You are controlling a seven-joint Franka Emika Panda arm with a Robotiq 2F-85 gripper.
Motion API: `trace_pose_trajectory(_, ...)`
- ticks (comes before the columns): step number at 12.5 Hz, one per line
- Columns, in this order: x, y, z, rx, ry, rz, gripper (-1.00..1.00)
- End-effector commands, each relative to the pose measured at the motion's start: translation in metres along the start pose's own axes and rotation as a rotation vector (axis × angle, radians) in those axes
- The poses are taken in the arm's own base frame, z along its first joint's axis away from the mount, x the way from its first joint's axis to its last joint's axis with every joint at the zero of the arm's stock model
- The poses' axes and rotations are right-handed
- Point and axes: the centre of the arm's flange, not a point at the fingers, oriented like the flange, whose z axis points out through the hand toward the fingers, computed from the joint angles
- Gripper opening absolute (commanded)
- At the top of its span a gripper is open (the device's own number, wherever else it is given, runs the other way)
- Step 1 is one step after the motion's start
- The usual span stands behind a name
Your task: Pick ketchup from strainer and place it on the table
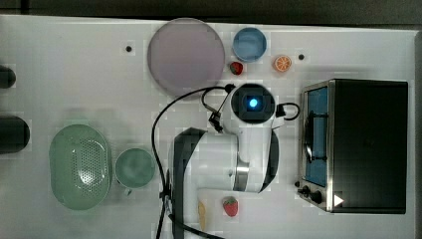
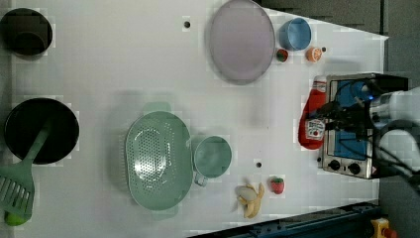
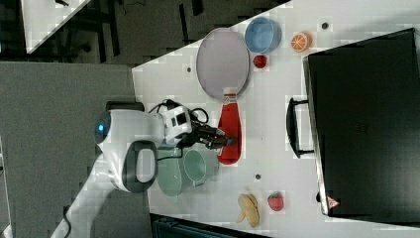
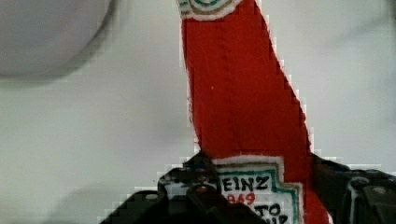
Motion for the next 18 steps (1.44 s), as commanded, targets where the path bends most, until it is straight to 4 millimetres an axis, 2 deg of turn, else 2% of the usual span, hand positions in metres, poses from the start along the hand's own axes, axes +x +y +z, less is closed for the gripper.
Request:
trace_pose_trajectory(1,-0.018,-0.027,0.017,0.019,0.074,-0.123,0.18)
trace_pose_trajectory(4,-0.021,-0.023,0.065,0.016,0.051,-0.12,0.18)
trace_pose_trajectory(5,-0.019,-0.024,0.079,0.018,0.05,-0.119,0.24)
trace_pose_trajectory(7,-0.017,-0.025,0.098,0.023,0.054,-0.12,0.65)
trace_pose_trajectory(8,-0.016,-0.027,0.098,0.027,0.061,-0.12,0.87)
trace_pose_trajectory(9,-0.014,-0.027,0.089,0.032,0.074,-0.119,1.0)
trace_pose_trajectory(10,-0.01,-0.029,0.071,0.042,0.102,-0.117,1.0)
trace_pose_trajectory(12,-0.001,-0.035,0.019,0.071,0.17,-0.102,1.0)
trace_pose_trajectory(15,0.005,-0.044,-0.076,0.094,0.193,0.053,1.0)
trace_pose_trajectory(18,-0.003,-0.051,-0.166,0.053,0.107,0.235,1.0)
